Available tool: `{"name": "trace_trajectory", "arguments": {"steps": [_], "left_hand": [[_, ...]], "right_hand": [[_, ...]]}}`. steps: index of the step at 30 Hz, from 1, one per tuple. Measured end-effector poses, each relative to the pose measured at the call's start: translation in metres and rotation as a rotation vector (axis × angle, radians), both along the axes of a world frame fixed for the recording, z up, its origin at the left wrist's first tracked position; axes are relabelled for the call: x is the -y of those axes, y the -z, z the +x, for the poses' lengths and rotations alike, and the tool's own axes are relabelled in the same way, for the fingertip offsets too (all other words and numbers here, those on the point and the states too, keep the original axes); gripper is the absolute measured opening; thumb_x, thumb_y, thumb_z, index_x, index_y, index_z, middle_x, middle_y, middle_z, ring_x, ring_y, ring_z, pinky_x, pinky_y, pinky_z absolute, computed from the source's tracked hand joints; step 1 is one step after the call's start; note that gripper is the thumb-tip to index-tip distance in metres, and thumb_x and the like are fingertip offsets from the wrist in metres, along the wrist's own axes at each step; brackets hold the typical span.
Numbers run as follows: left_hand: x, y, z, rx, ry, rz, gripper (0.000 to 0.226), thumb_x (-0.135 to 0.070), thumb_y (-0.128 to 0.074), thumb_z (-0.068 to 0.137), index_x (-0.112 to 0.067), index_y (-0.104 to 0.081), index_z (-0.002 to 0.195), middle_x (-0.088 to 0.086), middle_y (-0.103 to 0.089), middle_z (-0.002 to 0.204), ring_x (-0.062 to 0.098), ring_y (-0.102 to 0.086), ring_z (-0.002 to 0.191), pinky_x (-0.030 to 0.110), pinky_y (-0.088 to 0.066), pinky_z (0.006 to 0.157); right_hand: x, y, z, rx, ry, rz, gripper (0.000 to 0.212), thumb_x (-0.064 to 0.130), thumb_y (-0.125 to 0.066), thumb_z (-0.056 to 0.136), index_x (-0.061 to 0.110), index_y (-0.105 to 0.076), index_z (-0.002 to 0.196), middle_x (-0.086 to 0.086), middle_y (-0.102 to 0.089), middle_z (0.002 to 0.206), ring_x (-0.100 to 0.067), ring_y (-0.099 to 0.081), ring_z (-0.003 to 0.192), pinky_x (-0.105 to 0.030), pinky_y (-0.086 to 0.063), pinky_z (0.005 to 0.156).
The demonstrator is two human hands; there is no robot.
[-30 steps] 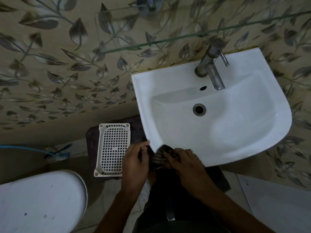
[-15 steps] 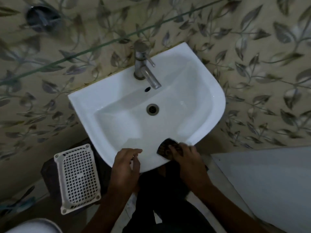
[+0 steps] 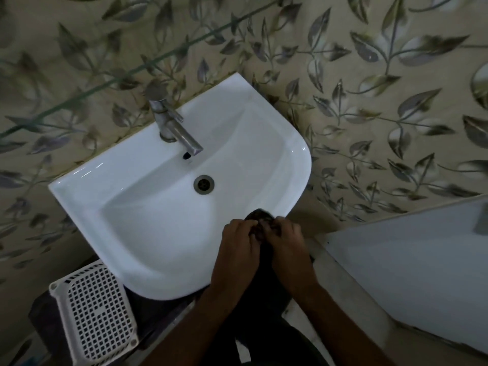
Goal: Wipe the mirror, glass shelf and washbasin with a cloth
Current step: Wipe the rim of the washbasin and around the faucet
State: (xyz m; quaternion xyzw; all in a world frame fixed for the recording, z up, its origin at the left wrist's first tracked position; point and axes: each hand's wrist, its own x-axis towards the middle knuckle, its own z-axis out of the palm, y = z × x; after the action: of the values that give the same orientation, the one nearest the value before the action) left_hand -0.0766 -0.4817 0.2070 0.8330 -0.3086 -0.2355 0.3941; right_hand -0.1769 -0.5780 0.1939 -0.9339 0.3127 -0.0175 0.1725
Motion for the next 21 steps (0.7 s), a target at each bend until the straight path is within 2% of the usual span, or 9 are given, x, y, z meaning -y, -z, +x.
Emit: {"name": "trace_trajectory", "arguments": {"steps": [3, 4, 8, 12, 15, 17, 18, 21], "left_hand": [[0.01, -0.004, 0.0, 0.036, 0.011, -0.027, 0.03, -0.013, -0.052, 0.095, -0.023, -0.054, 0.123, -0.012, -0.052, 0.114, 0.003, -0.046, 0.107, 0.015, -0.039, 0.093], [0.013, -0.004, 0.0, 0.041, 0.012, -0.036, 0.03, -0.013, -0.052, 0.095, -0.024, -0.055, 0.122, -0.012, -0.052, 0.114, 0.003, -0.047, 0.108, 0.014, -0.039, 0.094], [0.026, 0.0, -0.002, 0.049, 0.023, -0.038, 0.026, -0.014, -0.052, 0.095, -0.023, -0.058, 0.119, -0.011, -0.053, 0.115, 0.005, -0.049, 0.109, 0.02, -0.045, 0.096], [0.037, -0.001, 0.0, 0.032, -0.001, -0.056, 0.027, -0.015, -0.052, 0.096, -0.026, -0.057, 0.119, -0.015, -0.052, 0.114, 0.005, -0.049, 0.109, 0.024, -0.046, 0.096], [0.05, -0.002, 0.006, 0.022, -0.016, -0.035, 0.028, -0.015, -0.053, 0.095, -0.027, -0.057, 0.12, -0.013, -0.053, 0.118, 0.006, -0.048, 0.111, 0.026, -0.047, 0.097], [0.064, -0.006, 0.014, 0.025, -0.003, -0.021, 0.031, -0.017, -0.054, 0.094, -0.029, -0.056, 0.123, -0.014, -0.052, 0.122, 0.005, -0.046, 0.117, 0.021, -0.044, 0.099], [0.072, -0.009, 0.018, 0.037, 0.016, -0.029, 0.032, -0.018, -0.054, 0.094, -0.03, -0.055, 0.124, -0.014, -0.052, 0.123, 0.004, -0.045, 0.119, 0.015, -0.041, 0.099], [0.096, -0.021, 0.033, 0.081, 0.101, -0.075, 0.036, -0.027, -0.051, 0.092, -0.028, -0.054, 0.127, -0.012, -0.05, 0.125, 0.003, -0.042, 0.12, 0.003, -0.028, 0.095]], "right_hand": [[0.057, 0.008, 0.012, -0.029, 0.128, -0.1, 0.059, 0.005, -0.059, 0.079, 0.018, -0.057, 0.137, -0.016, -0.054, 0.127, -0.033, -0.049, 0.104, -0.038, -0.05, 0.079], [0.076, 0.009, 0.017, -0.036, 0.169, -0.128, 0.061, 0.001, -0.062, 0.077, 0.017, -0.058, 0.136, -0.017, -0.055, 0.125, -0.034, -0.048, 0.104, -0.039, -0.05, 0.08], [0.121, 0.002, 0.035, -0.027, 0.231, -0.16, 0.056, 0.006, -0.048, 0.079, 0.011, -0.061, 0.133, -0.021, -0.056, 0.119, -0.04, -0.051, 0.101, -0.044, -0.052, 0.083], [0.101, -0.001, 0.028, -0.083, 0.214, -0.138, 0.056, 0.001, -0.066, 0.074, 0.009, -0.063, 0.129, -0.023, -0.058, 0.117, -0.041, -0.056, 0.102, -0.043, -0.053, 0.078], [0.091, 0.0, 0.027, -0.113, 0.217, -0.07, 0.057, 0.01, -0.071, 0.079, 0.01, -0.058, 0.135, -0.019, -0.054, 0.123, -0.039, -0.053, 0.109, -0.044, -0.053, 0.081], [0.101, 0.002, 0.037, -0.164, 0.269, -0.055, 0.066, 0.016, -0.071, 0.082, 0.013, -0.048, 0.144, -0.017, -0.048, 0.13, -0.035, -0.047, 0.117, -0.043, -0.051, 0.09], [0.109, 0.003, 0.044, -0.19, 0.293, -0.107, 0.07, 0.015, -0.075, 0.079, 0.012, -0.048, 0.143, -0.017, -0.049, 0.128, -0.034, -0.049, 0.114, -0.042, -0.052, 0.089], [0.135, 0.005, 0.069, -0.222, 0.264, -0.253, 0.068, 0.003, -0.082, 0.062, 0.005, -0.063, 0.127, -0.021, -0.059, 0.108, -0.035, -0.057, 0.095, -0.041, -0.055, 0.076]]}}
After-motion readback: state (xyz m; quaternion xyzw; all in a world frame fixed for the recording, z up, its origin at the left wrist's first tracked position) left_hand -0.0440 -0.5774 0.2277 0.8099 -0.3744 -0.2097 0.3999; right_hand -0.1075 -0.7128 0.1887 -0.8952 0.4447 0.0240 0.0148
